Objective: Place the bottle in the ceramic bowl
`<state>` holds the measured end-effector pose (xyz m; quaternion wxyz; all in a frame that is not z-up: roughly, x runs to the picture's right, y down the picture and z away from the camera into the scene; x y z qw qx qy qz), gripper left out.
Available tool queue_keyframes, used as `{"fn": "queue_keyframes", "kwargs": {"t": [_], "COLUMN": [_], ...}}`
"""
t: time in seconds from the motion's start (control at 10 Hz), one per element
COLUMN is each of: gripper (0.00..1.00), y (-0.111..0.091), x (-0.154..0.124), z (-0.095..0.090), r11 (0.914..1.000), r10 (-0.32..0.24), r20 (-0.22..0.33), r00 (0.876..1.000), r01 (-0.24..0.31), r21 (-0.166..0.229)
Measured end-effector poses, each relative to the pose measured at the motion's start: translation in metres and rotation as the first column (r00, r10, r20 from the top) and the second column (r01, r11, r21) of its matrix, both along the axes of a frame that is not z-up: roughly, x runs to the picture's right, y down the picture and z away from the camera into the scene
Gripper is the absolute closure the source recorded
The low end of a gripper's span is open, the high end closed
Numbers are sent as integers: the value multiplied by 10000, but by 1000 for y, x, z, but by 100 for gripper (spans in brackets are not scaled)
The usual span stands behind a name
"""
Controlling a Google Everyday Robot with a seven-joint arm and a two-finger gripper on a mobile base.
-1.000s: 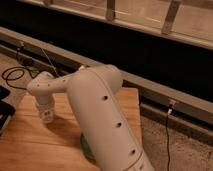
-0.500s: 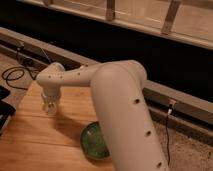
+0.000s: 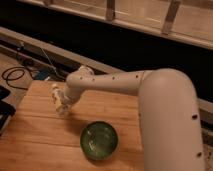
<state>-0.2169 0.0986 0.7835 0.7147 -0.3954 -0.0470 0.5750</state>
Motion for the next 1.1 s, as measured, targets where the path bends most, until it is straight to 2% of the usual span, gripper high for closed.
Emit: {"fn": "queue_keyframes", "kwargs": {"t": [0.3,0.5,1.1], "gripper": [100,100,100], "y": [10,18,20], "x": [54,87,90], "z": [-29,-52,-55], "r11": [9966,9927,9924], "r10": [766,1161,1186], "r20": [-468,-1083,-1150], "r00": [9960,9873,9863], "r01": [-750,-1118,-1139], "r21": [352,455,467]}}
